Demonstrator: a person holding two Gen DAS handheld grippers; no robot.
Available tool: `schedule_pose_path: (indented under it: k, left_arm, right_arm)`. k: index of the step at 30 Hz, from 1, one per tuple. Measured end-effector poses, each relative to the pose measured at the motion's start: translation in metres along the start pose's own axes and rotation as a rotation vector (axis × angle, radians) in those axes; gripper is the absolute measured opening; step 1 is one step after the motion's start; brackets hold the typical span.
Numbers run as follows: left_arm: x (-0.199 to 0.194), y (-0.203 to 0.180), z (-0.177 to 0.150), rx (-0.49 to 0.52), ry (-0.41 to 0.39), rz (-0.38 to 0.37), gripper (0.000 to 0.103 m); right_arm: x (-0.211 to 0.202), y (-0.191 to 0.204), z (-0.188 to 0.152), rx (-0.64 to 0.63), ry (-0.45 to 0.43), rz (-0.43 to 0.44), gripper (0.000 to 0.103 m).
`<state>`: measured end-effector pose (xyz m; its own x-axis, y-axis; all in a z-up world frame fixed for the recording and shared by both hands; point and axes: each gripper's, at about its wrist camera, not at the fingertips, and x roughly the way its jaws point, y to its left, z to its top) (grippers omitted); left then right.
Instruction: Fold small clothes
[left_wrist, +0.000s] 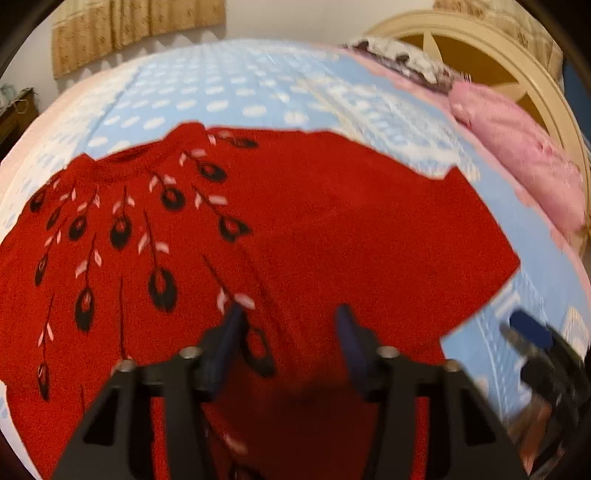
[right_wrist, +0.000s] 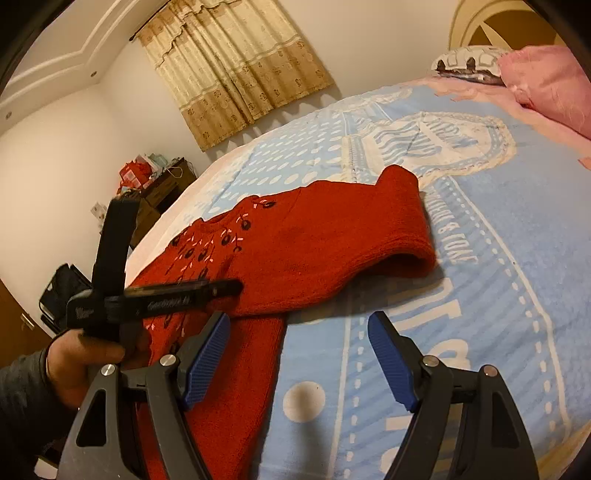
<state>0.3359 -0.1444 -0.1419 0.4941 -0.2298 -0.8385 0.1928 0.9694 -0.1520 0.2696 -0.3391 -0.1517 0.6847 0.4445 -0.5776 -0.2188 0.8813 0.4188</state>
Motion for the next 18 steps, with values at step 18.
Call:
schedule_pose_path:
  k: [18]
  left_arm:
    - [-0.09,0.077,0.021,-0.056,-0.177,0.003,0.006]
  right_arm:
    - [-0.005,-0.003,-0.002,0.012,-0.029,-0.019,0.078]
